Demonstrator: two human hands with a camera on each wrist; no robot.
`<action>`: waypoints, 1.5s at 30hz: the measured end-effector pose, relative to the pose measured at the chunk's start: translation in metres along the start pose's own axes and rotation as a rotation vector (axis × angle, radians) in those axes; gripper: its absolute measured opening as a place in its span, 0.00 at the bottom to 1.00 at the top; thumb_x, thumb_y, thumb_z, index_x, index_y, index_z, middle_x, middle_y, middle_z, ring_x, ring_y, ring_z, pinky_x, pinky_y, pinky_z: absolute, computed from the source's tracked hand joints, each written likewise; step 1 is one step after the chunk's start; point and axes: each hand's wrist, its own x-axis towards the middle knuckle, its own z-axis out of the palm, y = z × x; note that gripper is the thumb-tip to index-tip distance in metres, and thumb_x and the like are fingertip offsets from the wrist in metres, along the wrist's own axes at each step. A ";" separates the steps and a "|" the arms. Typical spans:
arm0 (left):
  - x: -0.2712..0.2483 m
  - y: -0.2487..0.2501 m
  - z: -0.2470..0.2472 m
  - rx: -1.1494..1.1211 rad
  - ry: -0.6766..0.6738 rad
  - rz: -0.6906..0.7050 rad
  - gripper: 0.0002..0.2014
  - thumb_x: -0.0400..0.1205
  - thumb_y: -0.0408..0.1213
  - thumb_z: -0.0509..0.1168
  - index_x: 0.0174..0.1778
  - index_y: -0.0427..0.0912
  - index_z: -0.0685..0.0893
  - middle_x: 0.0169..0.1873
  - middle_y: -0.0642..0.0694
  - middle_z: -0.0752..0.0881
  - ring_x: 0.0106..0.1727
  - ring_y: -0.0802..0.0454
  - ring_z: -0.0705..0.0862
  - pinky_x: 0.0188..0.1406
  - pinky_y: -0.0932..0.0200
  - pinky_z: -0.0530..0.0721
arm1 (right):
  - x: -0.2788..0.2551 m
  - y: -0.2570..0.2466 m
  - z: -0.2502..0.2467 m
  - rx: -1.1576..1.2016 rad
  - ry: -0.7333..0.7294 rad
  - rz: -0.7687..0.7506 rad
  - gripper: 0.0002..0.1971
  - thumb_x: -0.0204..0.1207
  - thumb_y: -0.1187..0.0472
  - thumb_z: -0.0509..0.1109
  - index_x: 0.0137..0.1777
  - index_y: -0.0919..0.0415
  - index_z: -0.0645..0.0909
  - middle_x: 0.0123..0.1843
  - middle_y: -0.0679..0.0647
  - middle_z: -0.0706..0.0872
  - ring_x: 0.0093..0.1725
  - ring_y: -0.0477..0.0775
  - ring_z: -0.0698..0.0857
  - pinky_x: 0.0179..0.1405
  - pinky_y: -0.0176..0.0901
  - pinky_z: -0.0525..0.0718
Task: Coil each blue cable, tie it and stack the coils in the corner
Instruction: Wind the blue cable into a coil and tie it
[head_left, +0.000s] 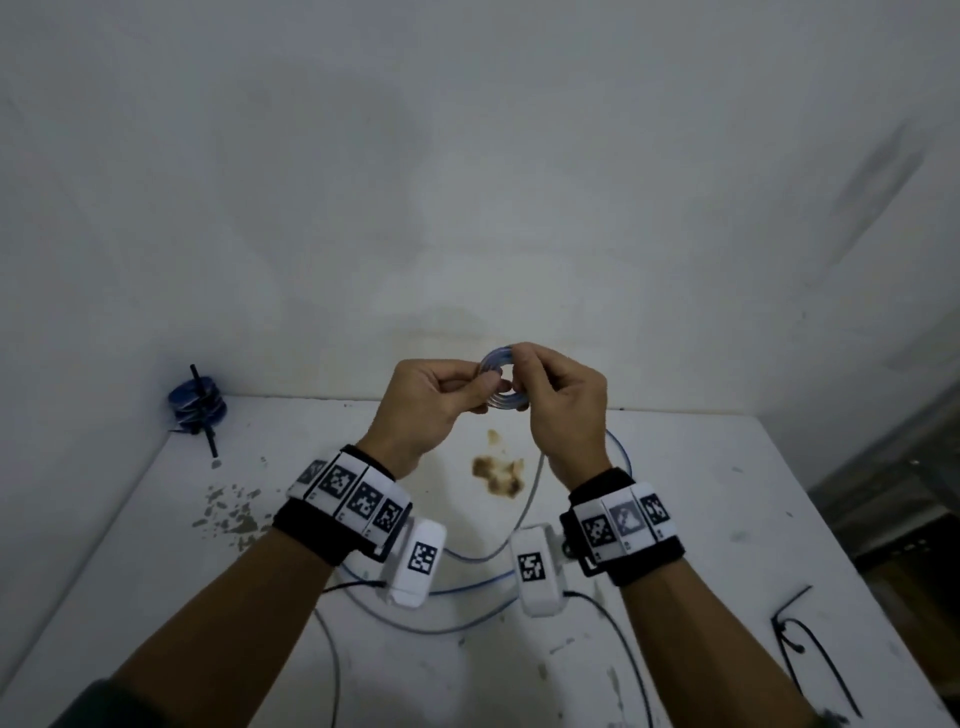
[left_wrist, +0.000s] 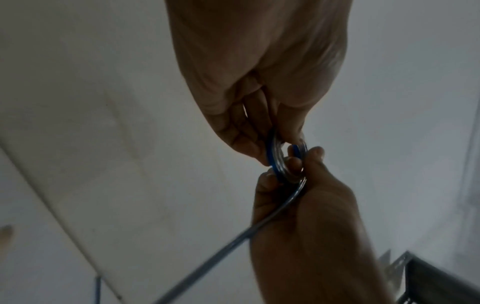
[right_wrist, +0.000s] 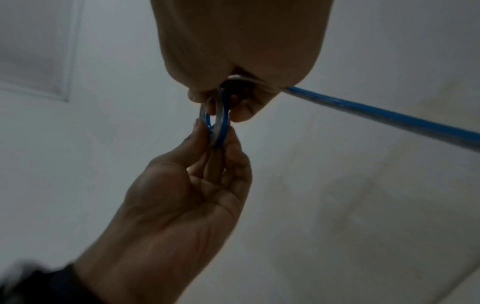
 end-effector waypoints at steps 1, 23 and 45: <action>0.000 0.001 -0.004 0.040 -0.039 0.010 0.08 0.79 0.30 0.72 0.53 0.38 0.91 0.43 0.39 0.93 0.44 0.44 0.91 0.45 0.52 0.89 | 0.003 -0.001 -0.005 -0.064 -0.092 -0.024 0.09 0.83 0.68 0.69 0.46 0.65 0.91 0.29 0.37 0.86 0.31 0.39 0.83 0.35 0.29 0.78; 0.002 -0.003 0.011 -0.095 0.084 -0.059 0.09 0.82 0.34 0.69 0.51 0.32 0.91 0.42 0.34 0.92 0.46 0.35 0.91 0.53 0.41 0.89 | -0.004 0.003 0.009 0.084 0.099 0.139 0.09 0.83 0.67 0.68 0.47 0.63 0.90 0.30 0.42 0.88 0.32 0.42 0.84 0.36 0.37 0.82; -0.003 0.002 -0.006 0.023 0.085 0.021 0.05 0.80 0.32 0.71 0.46 0.35 0.92 0.38 0.34 0.91 0.35 0.47 0.86 0.38 0.57 0.85 | -0.016 0.007 0.006 0.082 0.052 0.178 0.11 0.81 0.61 0.72 0.41 0.67 0.89 0.30 0.55 0.86 0.27 0.54 0.82 0.29 0.45 0.82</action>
